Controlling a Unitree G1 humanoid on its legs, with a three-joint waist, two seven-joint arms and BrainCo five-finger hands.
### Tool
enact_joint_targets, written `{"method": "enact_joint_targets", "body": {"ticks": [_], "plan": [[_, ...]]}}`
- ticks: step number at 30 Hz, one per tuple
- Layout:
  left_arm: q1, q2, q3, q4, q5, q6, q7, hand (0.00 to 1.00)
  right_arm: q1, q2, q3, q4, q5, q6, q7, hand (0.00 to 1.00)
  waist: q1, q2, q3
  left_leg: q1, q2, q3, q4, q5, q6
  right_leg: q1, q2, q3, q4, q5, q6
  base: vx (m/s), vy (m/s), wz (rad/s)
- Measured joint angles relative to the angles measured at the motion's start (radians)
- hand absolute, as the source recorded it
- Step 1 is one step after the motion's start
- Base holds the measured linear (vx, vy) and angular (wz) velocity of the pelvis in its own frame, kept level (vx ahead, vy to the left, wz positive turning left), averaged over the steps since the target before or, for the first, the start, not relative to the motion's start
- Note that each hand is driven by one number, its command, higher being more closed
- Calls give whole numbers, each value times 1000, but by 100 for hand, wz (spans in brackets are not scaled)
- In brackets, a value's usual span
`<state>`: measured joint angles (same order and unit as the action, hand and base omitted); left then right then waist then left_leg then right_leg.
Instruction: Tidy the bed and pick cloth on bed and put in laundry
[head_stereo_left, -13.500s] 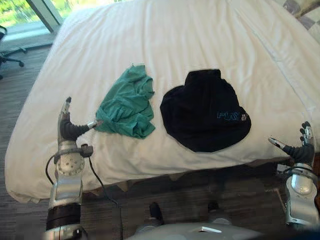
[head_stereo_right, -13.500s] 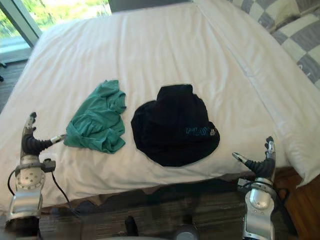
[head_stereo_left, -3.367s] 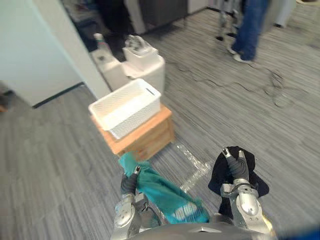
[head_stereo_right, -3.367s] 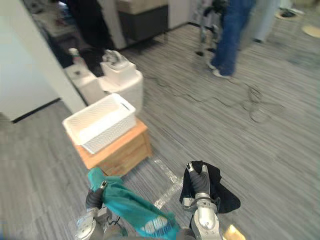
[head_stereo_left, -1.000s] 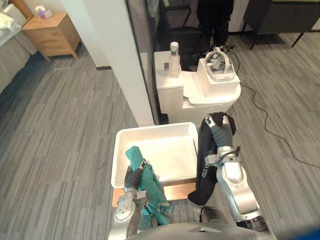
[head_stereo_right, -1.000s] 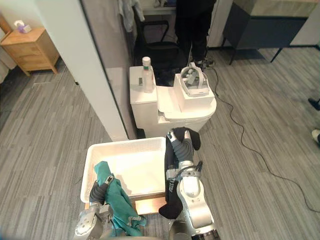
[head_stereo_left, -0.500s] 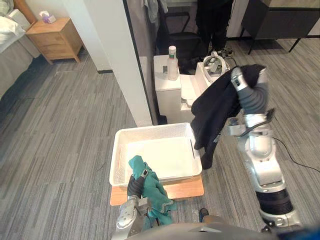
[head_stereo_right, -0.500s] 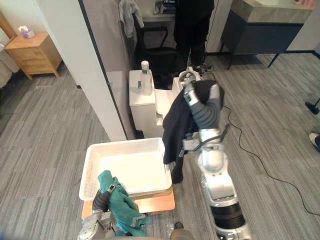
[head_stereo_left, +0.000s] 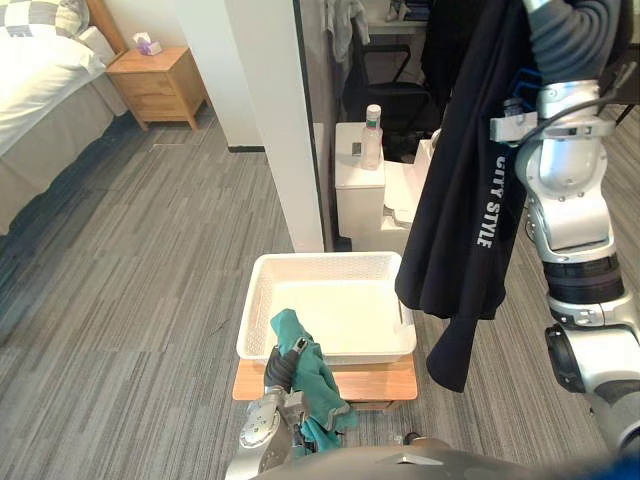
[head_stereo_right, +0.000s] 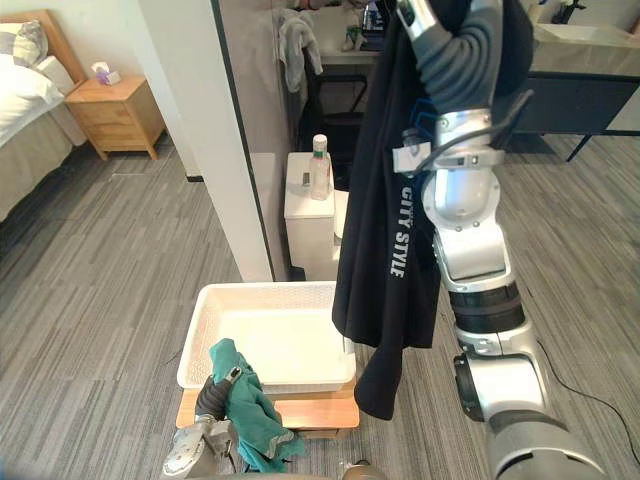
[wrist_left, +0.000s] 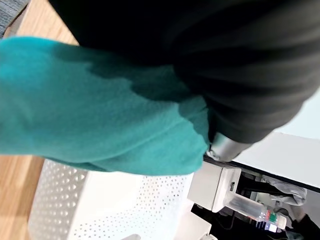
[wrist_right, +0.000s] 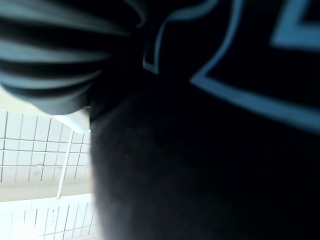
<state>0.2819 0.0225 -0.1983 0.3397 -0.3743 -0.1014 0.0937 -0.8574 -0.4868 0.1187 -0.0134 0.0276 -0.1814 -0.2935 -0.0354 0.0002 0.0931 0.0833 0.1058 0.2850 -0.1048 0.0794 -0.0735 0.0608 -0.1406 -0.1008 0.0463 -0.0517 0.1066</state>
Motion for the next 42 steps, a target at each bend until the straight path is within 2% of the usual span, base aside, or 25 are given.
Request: {"method": "enact_joint_targets", "body": {"ticks": [4,10,14,23,27,31,34,36,39,42], "plan": [[-20,5,-34,44,-2,0,0,100,-14,18,16,35,0,2,-8,100,1,0,0,-19,25,-9,-1,15,-7,-7,21,-7,-18,20,-17,-90,-20,3],[-36,8,-37,47,-7,0,1,100,-2,116,69,44,-5,22,-20,100,1,1,-1,-53,56,-20,0,32,-21,-14,53,-23,-63,52,-31,-85,-29,1],[-37,8,-39,48,-7,0,3,100,72,212,119,52,-11,24,-14,100,22,-5,-4,-65,64,-19,0,37,-22,-16,62,-23,-87,70,-33,-21,-6,-2],[-46,24,-70,48,0,0,23,100,269,422,322,182,-14,50,56,100,45,-31,5,-71,69,-20,0,45,-27,-16,68,-24,-100,80,-44,14,-5,0],[-65,24,-74,48,15,0,25,100,333,463,395,204,-54,56,88,100,48,-34,6,-85,68,-32,0,46,-28,-20,68,-33,-102,80,-44,25,-10,9],[-102,24,-72,60,39,0,37,100,372,499,437,277,-95,56,107,100,52,-52,38,-106,69,-58,0,55,-30,-29,71,-57,-99,79,-45,-20,-4,18],[-123,24,-56,71,52,0,38,100,409,536,450,348,-134,57,116,100,56,-61,79,-140,66,-75,0,56,-29,-57,69,-66,-93,79,-45,-56,20,13],[-128,25,-31,71,58,0,38,100,433,554,447,408,-174,72,116,100,69,-63,121,-145,65,-76,0,58,-27,-66,67,-66,-83,79,-44,-38,22,1],[-131,30,-17,71,77,0,37,100,455,554,437,474,-210,83,114,100,83,-57,139,-177,63,-77,0,64,-24,-98,64,-70,-78,80,-44,9,8,3],[-137,31,-7,83,94,0,35,100,454,555,406,560,-212,95,111,100,84,-43,189,-201,54,-77,0,69,-19,-125,56,-75,-66,80,-43,14,14,3]]}}
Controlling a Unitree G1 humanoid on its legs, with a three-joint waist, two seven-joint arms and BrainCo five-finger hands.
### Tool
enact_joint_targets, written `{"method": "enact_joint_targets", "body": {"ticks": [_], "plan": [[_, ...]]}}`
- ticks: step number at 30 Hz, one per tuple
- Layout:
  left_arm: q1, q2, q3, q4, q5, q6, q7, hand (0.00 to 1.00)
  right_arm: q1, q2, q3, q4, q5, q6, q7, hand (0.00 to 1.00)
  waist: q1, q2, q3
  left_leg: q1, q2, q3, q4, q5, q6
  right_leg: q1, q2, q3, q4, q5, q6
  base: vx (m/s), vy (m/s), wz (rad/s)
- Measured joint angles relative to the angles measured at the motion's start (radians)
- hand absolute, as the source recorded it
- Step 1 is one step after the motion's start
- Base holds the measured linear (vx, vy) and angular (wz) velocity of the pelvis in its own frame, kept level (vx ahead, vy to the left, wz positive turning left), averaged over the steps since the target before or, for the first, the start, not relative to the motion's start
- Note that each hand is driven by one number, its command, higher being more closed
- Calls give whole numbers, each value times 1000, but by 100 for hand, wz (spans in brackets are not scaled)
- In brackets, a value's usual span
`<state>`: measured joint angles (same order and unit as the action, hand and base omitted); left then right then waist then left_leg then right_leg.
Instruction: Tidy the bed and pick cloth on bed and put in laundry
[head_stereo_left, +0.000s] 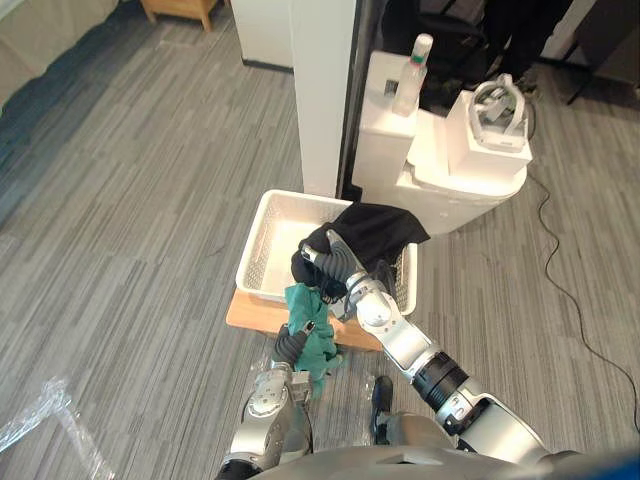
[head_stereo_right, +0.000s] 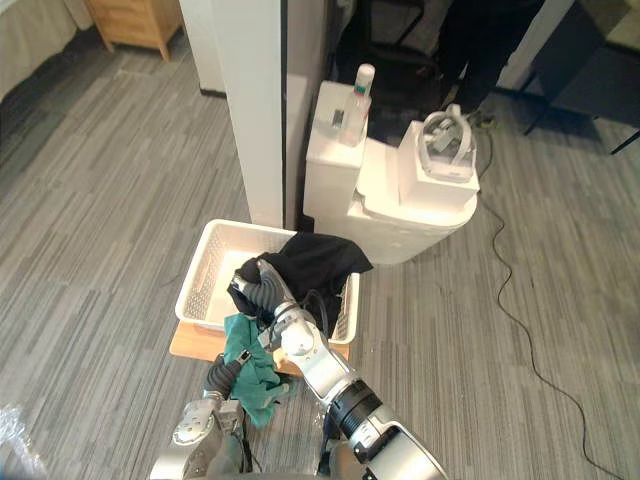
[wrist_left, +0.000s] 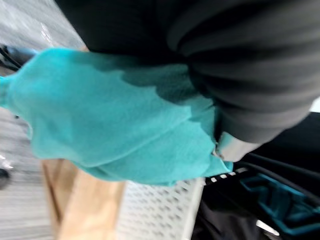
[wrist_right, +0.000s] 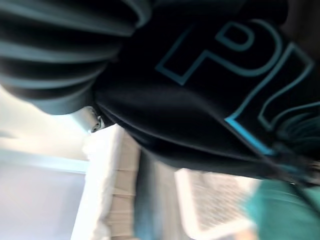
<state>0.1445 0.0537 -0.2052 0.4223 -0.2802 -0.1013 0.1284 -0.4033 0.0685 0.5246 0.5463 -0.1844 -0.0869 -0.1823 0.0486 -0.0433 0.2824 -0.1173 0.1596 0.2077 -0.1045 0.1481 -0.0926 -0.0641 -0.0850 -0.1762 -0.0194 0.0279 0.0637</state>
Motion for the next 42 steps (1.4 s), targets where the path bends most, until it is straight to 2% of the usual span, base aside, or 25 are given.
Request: {"method": "enact_joint_targets", "body": {"ticks": [6,7,12,18,24,25,26,30,32,42], "plan": [[-58,9,11,34,22,-12,-14,100,-123,-2,-118,176,-36,20,-35,100,0,38,70,-58,-17,-3,0,17,10,-56,-19,-6,4,11,13,31,21,4],[-65,10,11,34,29,-21,-14,100,-157,-7,-146,202,-35,22,-44,0,0,46,75,-72,-21,-6,0,20,14,-68,-23,-6,4,12,14,47,26,9],[-107,30,7,19,30,-41,-19,100,-277,-44,-259,236,-18,24,-77,0,3,57,99,-107,-28,-13,1,25,17,-98,-29,-15,2,13,15,55,16,6],[-118,38,-28,-81,28,-45,-20,100,-287,-96,-322,235,43,37,-96,0,-5,63,104,-111,-28,-19,5,31,12,-98,-28,-26,2,12,14,38,4,3],[-86,35,-27,-170,14,-44,-19,100,-127,-119,-318,78,44,49,-93,0,-9,65,102,-72,-19,5,0,14,-2,-76,-21,-2,9,9,10,-9,0,-11],[-79,35,-26,-185,14,-42,-19,100,-82,-127,-318,33,44,50,-89,0,-22,68,100,-62,-18,7,0,7,0,-67,-21,0,10,6,10,-4,10,-10],[-69,35,-23,-211,9,-41,-19,100,-39,-127,-317,-9,43,50,-85,0,-35,68,95,-57,-18,10,0,4,3,-65,-22,2,12,5,10,-1,7,-7],[-46,36,-22,-290,-15,-40,-20,100,103,-130,-324,-96,41,55,-76,0,-39,64,55,-40,-18,35,0,-4,5,-61,-23,22,9,5,11,39,4,-16],[-35,34,-24,-331,-20,-41,-21,100,175,-130,-343,-124,30,59,-66,0,-52,62,18,-30,-19,35,0,-7,5,-45,-23,22,0,4,13,73,-9,0],[-5,27,-32,-489,-106,-41,-58,100,320,-128,-427,-146,3,60,-59,0,-60,57,-67,31,-17,49,0,-25,-1,14,-22,34,-15,0,16,24,-7,-3]]}}
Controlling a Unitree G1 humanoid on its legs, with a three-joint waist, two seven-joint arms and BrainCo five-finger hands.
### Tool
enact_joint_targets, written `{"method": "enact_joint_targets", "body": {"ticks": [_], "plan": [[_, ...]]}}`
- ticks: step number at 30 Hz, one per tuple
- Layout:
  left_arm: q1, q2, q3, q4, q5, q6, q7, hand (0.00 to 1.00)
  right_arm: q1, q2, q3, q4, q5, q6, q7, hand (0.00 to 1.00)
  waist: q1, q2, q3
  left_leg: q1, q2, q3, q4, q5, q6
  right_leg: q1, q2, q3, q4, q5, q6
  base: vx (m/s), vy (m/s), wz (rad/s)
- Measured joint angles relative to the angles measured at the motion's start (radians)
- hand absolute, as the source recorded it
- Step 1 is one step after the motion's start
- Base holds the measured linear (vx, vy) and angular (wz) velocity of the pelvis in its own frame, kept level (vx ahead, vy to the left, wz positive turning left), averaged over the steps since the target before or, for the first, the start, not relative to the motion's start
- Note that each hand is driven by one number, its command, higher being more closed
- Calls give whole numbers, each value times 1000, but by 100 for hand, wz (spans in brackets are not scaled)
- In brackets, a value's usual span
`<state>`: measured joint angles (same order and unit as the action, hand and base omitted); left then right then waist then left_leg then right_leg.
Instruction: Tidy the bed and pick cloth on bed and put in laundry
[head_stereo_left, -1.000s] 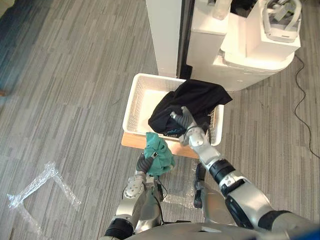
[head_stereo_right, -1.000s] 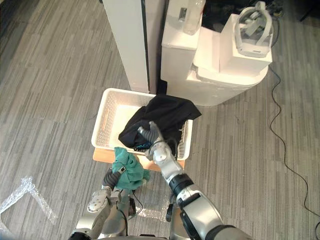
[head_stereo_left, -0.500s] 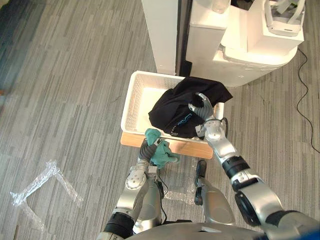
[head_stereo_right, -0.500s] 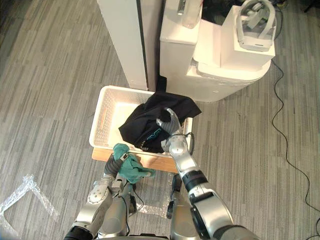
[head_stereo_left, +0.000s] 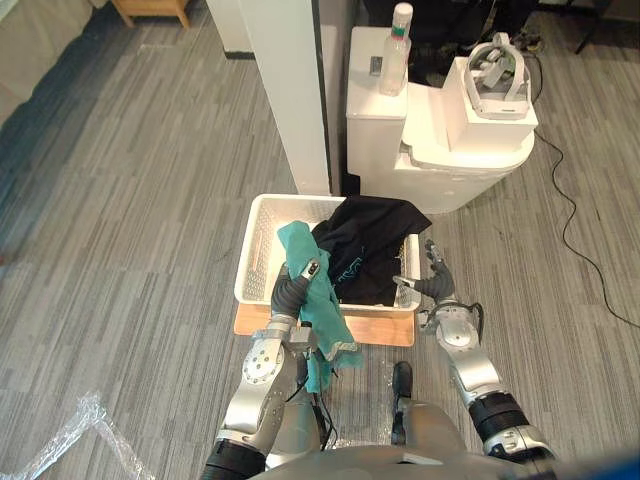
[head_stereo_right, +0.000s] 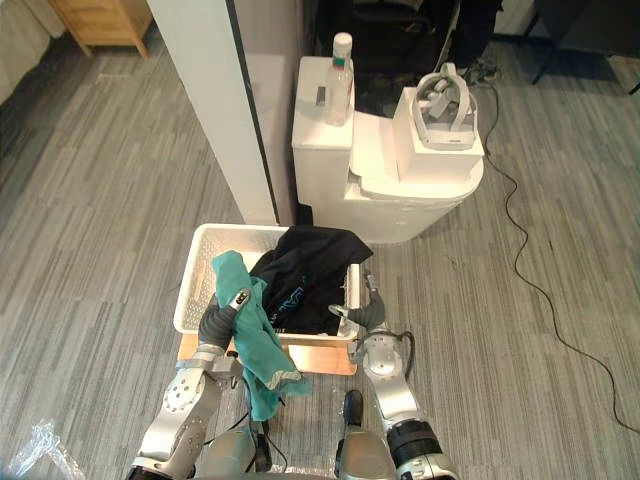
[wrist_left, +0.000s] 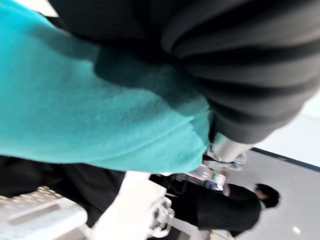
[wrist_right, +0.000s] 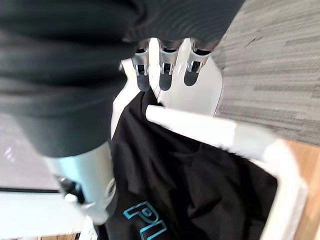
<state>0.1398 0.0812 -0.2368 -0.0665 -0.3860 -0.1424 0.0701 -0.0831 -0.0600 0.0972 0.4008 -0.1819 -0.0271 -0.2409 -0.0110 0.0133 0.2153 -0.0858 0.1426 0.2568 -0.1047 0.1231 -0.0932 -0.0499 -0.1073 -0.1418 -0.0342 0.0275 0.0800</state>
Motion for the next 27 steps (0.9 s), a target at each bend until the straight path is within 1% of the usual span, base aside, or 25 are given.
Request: {"method": "enact_joint_targets", "body": {"ticks": [3,6,9,10,11,13,16,17,18,19,21,22,25,27], "plan": [[-5,0,3,-75,-18,-4,2,100,25,0,-16,20,0,1,-1,0,-2,-4,-18,6,-1,3,0,-2,3,5,0,6,-1,1,1,8,0,-5],[-33,-3,5,-149,-18,-29,14,100,53,1,-37,51,1,0,-3,0,-2,-7,-22,20,-2,5,0,-2,2,18,0,14,-2,1,2,2,0,-1],[-117,-21,17,-208,-15,-66,80,100,96,1,-55,145,2,3,-7,0,-3,-15,-40,28,-3,5,0,-4,3,26,-1,15,-5,2,2,0,0,0],[-166,-30,27,-220,-8,-85,124,100,125,1,-58,185,2,7,-8,0,-5,-19,-55,29,-3,5,0,-4,3,28,-1,15,-6,2,2,0,0,0],[-189,-32,33,-222,0,-91,139,100,136,1,-59,206,2,8,-9,0,-7,-20,-59,32,-3,5,0,-3,4,30,-1,15,-6,1,2,30,-6,0],[-276,-31,55,-222,54,-107,205,100,166,1,-66,280,3,12,-9,0,-24,-24,-67,39,-4,4,0,1,9,39,-1,14,-6,1,2,0,0,0],[-352,-25,84,-221,104,-110,274,100,200,1,-90,351,3,21,-11,0,-39,-23,-69,53,-5,6,0,2,10,51,-2,17,-5,2,3,0,0,0],[-382,-21,85,-221,105,-110,296,100,208,0,-95,378,3,21,-13,0,-42,-24,-77,54,-4,5,0,-1,6,52,-2,17,-5,2,3,-15,3,-3],[-398,-17,89,-221,106,-110,305,100,213,4,-104,383,14,20,-13,0,-44,-24,-79,56,-3,7,0,-2,5,52,-1,19,-5,2,3,0,0,0],[-434,-13,95,-216,119,-111,331,100,213,1,-116,396,14,20,-20,0,-51,-25,-81,62,-3,7,-1,-4,3,57,-1,20,-5,2,3,-17,-1,-5],[-497,-10,97,-180,144,-112,353,100,208,0,-127,424,15,20,-22,0,-53,-26,-91,68,-3,10,-1,-4,4,61,-1,22,-5,2,3,-24,0,-4],[-538,-5,100,-157,144,-114,370,100,206,-1,-129,439,15,19,-26,0,-54,-26,-99,68,-3,10,-1,-5,5,61,-1,22,-5,2,3,0,0,0],[-626,14,109,-91,148,-114,390,100,198,-1,-135,469,24,19,-28,0,-55,-29,-113,69,-4,10,-1,-4,7,61,-1,22,-5,2,4,0,0,0],[-720,20,141,-28,173,-114,421,100,195,0,-157,492,42,19,-29,0,-56,-32,-116,69,-5,10,-1,-2,9,61,-2,22,-6,1,9,0,0,0]]}}
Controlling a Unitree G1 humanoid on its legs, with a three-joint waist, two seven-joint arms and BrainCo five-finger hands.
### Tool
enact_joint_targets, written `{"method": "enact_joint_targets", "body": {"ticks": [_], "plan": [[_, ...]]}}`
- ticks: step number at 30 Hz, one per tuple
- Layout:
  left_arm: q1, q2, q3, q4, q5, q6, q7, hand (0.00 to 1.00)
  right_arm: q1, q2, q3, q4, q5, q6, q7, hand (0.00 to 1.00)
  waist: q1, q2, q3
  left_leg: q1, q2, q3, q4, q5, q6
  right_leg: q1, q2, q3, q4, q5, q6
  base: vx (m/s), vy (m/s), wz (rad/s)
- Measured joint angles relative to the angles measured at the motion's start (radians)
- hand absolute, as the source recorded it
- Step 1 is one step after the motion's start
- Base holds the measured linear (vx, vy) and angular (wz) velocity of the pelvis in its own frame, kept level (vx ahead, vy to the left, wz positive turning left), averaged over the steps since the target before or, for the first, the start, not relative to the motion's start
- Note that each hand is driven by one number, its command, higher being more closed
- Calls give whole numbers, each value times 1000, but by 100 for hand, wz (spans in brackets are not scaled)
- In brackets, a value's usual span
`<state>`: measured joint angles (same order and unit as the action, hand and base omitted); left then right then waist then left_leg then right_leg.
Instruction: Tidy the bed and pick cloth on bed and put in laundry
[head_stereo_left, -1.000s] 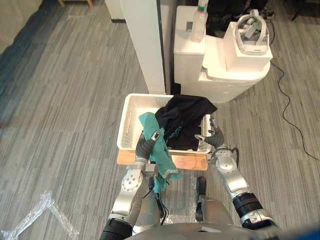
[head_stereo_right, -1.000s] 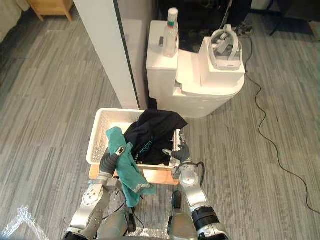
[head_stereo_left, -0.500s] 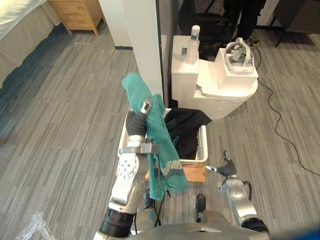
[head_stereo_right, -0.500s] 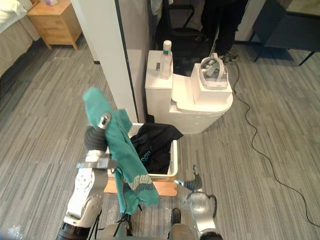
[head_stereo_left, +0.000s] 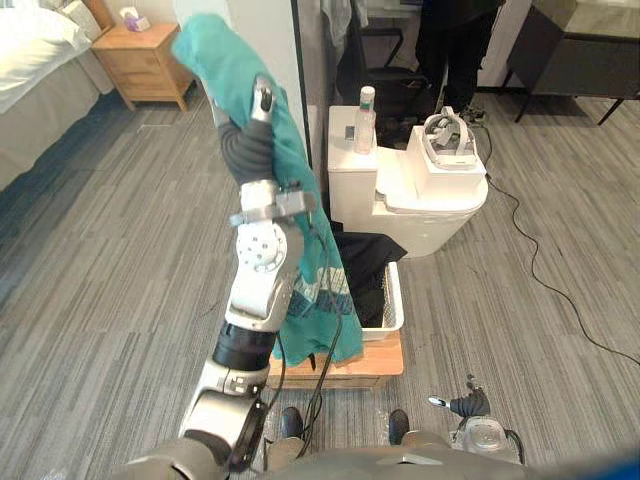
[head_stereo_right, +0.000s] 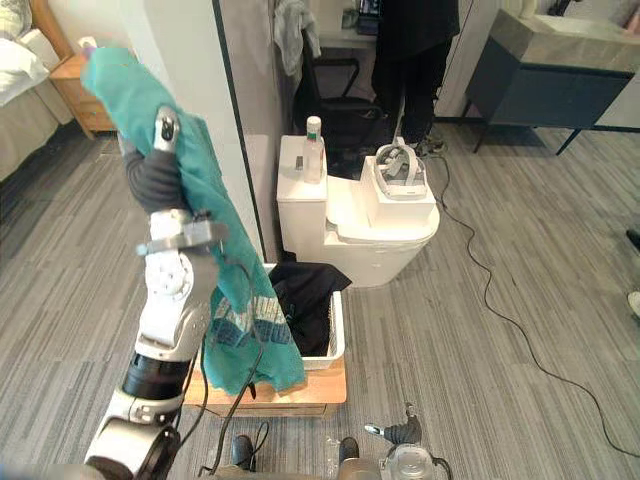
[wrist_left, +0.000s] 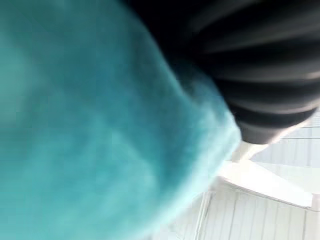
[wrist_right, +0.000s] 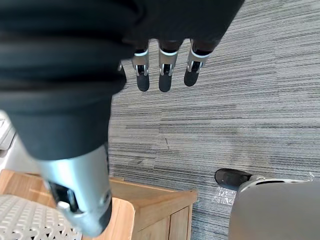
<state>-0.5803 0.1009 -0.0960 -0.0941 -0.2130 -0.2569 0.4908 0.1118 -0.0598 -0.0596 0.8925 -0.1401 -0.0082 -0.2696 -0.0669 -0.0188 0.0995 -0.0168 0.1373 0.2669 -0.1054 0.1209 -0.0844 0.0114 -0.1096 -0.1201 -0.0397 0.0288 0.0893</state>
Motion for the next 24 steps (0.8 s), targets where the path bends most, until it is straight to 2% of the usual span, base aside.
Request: {"method": "enact_joint_targets", "body": {"ticks": [6,8,10,13,16,18,24], "plan": [[-227,88,21,195,51,13,67,100,9,-18,-33,78,2,2,-6,0,-7,-5,-3,0,-6,-2,0,6,-4,2,-5,-1,2,3,-3,5,1,1],[-295,134,21,250,95,40,84,100,19,-16,-49,90,22,3,-6,0,-25,-5,-3,0,-13,-3,0,7,-3,2,-7,-1,5,3,-3,31,5,4],[-345,161,18,317,145,60,90,100,29,-13,-57,100,40,2,-6,0,-31,-5,-3,0,-15,-3,0,8,-1,2,-7,-1,6,3,-3,0,0,0],[-394,168,17,396,206,119,90,100,36,-8,-82,108,44,1,-6,0,-36,-4,-2,-1,-15,-3,0,6,-2,0,-7,-1,7,2,-2,0,0,0],[-392,169,10,406,230,144,57,100,40,0,-99,108,59,1,-6,0,-37,-5,2,-2,-15,-4,0,6,-2,-4,-7,-1,14,-6,-8,0,0,0],[-377,177,-20,402,258,146,48,100,42,1,-106,110,59,2,-6,0,-39,-6,3,-2,-15,-4,0,6,-2,-4,-7,-1,15,-9,-10,0,0,0],[-74,136,-133,305,325,146,-74,100,36,10,-152,123,59,10,0,0,-52,-2,34,12,-23,1,0,-2,0,1,-11,-3,29,-29,-1,13,0,-2]]}}
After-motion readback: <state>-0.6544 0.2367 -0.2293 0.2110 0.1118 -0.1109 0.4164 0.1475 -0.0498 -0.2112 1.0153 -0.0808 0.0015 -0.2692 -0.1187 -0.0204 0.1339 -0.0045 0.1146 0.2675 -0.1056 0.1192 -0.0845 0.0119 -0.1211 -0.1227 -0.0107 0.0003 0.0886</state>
